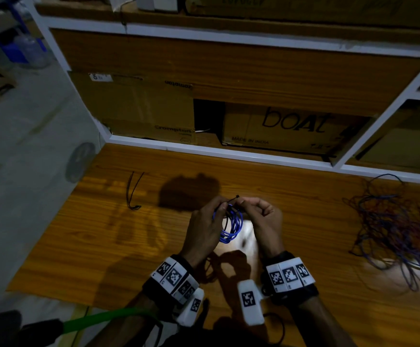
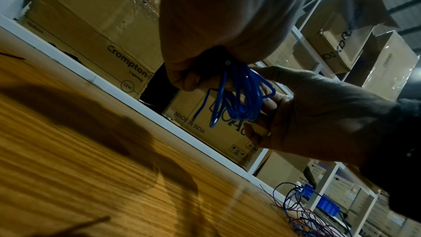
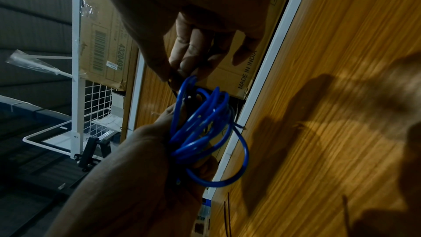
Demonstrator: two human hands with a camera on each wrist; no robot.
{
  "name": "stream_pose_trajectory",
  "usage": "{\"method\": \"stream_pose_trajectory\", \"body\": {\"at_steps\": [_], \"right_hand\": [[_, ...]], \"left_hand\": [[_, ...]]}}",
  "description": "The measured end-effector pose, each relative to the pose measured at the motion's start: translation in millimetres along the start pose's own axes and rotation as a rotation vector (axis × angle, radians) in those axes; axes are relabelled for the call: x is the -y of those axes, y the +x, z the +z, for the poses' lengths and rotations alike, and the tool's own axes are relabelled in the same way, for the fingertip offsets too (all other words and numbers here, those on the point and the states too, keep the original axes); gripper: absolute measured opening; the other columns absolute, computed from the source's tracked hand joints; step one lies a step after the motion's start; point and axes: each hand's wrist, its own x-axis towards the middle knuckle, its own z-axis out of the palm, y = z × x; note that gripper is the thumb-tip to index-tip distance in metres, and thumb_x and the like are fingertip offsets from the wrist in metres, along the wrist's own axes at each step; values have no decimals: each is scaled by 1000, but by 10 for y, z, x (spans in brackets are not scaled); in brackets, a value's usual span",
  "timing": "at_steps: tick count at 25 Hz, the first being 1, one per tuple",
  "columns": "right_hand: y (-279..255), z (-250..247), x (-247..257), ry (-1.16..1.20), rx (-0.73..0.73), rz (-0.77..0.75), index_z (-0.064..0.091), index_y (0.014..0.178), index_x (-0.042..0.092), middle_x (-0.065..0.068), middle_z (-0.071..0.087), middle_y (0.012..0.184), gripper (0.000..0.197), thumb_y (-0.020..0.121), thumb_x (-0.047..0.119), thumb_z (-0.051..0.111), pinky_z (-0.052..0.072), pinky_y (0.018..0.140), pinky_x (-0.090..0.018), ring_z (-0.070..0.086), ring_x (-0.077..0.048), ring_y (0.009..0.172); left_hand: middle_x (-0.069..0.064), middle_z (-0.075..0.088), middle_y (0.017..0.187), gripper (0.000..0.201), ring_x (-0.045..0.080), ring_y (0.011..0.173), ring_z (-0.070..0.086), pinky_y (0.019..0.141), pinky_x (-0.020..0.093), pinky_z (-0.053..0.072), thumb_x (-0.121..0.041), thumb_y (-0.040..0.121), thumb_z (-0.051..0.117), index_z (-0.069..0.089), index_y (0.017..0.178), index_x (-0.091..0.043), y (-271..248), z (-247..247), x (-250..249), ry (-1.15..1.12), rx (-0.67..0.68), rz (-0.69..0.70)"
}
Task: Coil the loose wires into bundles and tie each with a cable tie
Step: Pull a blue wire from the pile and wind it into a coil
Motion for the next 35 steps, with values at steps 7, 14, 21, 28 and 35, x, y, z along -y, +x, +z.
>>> {"method": "stream_pose_trajectory", "body": {"at_steps": [7, 14, 21, 28, 35], "right_hand": [[36, 25, 18, 17, 0, -2, 73, 90, 2, -5, 77, 80, 7, 89, -2, 67, 57, 68, -22, 73, -13, 76], [101, -15, -48, 1, 6, 24, 73, 93, -3, -11, 77, 84, 7, 88, -1, 69, 58, 71, -25, 73, -19, 80], [145, -32, -52, -46, 70, 49, 74, 86, 3, -12, 77, 85, 7, 87, -1, 69, 58, 72, -25, 73, -21, 82], [175, -29, -87, -95, 89, 14, 76, 82, 8, -10, 76, 82, 12, 88, 0, 69, 56, 71, -24, 73, -21, 80], [251, -53, -147, -217, 87, -17, 75, 91, 16, -14, 72, 93, 11, 81, 20, 77, 60, 84, -44, 70, -30, 92]], "left_hand": [[-12, 69, 87, 20, 2, 80, 65, 71, 39, 55, -33, 107, 44, 63, 103, -28, 47, 21, 41, 26, 1, -12], [-12, 68, 85, 19, 3, 76, 65, 68, 39, 54, -33, 107, 44, 63, 105, -30, 74, 23, 45, 38, 9, -2], [-12, 71, 93, 19, 0, 85, 67, 75, 36, 56, -30, 107, 45, 64, 109, -28, 108, 47, 71, 42, 15, 4], [-12, 70, 90, 19, 0, 81, 66, 69, 27, 54, -30, 107, 45, 63, 108, -28, 134, 49, 64, 75, 21, 32], [-17, 67, 85, 19, -4, 74, 64, 60, 8, 41, -25, 107, 46, 64, 111, -29, 147, 33, -8, 90, 1, 52]]}}
